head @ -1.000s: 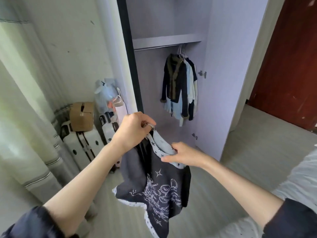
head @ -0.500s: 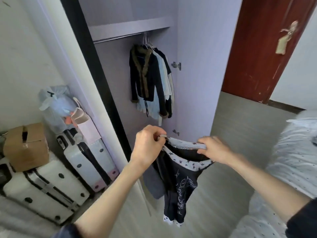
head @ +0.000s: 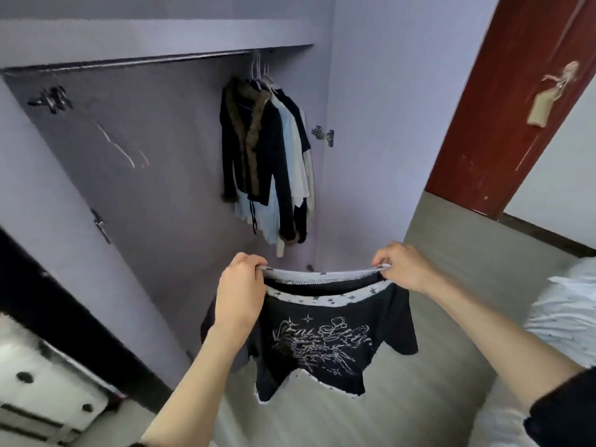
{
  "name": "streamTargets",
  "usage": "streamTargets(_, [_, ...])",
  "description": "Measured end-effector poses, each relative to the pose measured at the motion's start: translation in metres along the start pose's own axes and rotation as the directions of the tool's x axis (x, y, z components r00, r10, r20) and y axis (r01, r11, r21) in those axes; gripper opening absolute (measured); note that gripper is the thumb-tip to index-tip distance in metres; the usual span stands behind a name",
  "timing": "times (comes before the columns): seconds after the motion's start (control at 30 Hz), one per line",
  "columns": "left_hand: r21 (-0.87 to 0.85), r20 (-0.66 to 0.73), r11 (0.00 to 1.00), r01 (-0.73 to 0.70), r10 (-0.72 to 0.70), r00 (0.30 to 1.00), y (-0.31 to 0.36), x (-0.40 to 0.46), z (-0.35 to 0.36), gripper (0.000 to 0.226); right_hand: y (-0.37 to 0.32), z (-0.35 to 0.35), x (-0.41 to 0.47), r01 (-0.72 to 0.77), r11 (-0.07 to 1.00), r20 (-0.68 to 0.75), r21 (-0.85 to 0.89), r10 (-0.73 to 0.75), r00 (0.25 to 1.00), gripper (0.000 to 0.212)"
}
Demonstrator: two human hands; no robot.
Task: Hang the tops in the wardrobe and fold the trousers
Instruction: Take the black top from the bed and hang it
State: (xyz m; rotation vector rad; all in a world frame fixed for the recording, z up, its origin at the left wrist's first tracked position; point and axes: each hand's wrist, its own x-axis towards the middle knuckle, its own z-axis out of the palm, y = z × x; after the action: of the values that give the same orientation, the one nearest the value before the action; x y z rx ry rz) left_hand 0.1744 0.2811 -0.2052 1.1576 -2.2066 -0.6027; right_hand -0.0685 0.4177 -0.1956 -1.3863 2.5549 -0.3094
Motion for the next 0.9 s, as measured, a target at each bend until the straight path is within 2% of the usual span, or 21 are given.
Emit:
streamTargets(0.07, [-0.038, -0.038, 0.997, 0.07, -0.071, 0.997, 0.007, 0.027, 0.014, 0.028, 0.001, -0.006, 0.024, 0.068, 0.996, 0.021, -0.055, -0.067, 0.998, 0.033])
streamTargets(0.17, [-0.041, -0.101, 0.986, 0.162, -0.165, 0.981, 0.017, 0.074, 0.035, 0.028, 0.017, -0.013, 0.074, 0.134, 0.99, 0.058, -0.037, -0.132, 0.99, 0.034])
streamTargets(0.33, [0.032, -0.214, 0.936, 0.349, -0.335, 0.918, -0.011, 0.127, 0.036, 0.023, 0.006, -0.029, 0.146, 0.196, 0.945, 0.136, 0.261, -0.237, 0.962, 0.029])
streamTargets(0.43, [0.014, -0.264, 0.852, 0.523, -0.502, 0.824, -0.037, 0.157, 0.031, 0.023, -0.016, -0.031, 0.206, 0.245, 0.906, 0.146, 0.345, -0.309, 0.94, 0.028])
streamTargets(0.47, [-0.041, -0.26, 0.828, 0.56, -0.55, 0.794, -0.042, 0.163, 0.029, 0.023, -0.023, -0.032, 0.215, 0.264, 0.894, 0.141, 0.362, -0.332, 0.933, 0.029])
streamTargets(0.53, [-0.258, -0.217, 0.726, 0.637, -0.687, 0.694, -0.063, 0.188, 0.027, 0.021, -0.045, -0.023, 0.257, 0.316, 0.871, 0.152, 0.375, -0.394, 0.906, 0.028])
streamTargets(0.57, [-0.381, -0.17, 0.656, 0.651, -0.742, 0.649, -0.069, 0.2, 0.027, 0.019, -0.055, -0.019, 0.274, 0.337, 0.868, 0.159, 0.365, -0.415, 0.896, 0.027])
streamTargets(0.63, [-0.516, -0.112, 0.562, 0.647, -0.793, 0.599, -0.087, 0.225, 0.028, 0.014, -0.074, -0.005, 0.31, 0.371, 0.871, 0.205, 0.323, -0.447, 0.871, 0.026])
streamTargets(0.73, [-0.616, -0.052, 0.488, 0.618, -0.808, 0.586, -0.094, 0.257, 0.021, 0.011, -0.091, 0.013, 0.355, 0.369, 0.898, 0.274, 0.239, -0.427, 0.862, 0.021])
streamTargets(0.83, [-0.698, 0.011, 0.403, 0.592, -0.821, 0.571, -0.101, 0.285, 0.005, 0.019, -0.117, 0.028, 0.399, 0.387, 0.896, 0.325, 0.217, -0.441, 0.837, 0.032])
streamTargets(0.9, [-0.715, 0.02, 0.388, 0.582, -0.821, 0.571, -0.106, 0.298, -0.006, 0.017, -0.135, 0.032, 0.415, 0.413, 0.887, 0.346, 0.209, -0.462, 0.817, 0.037])
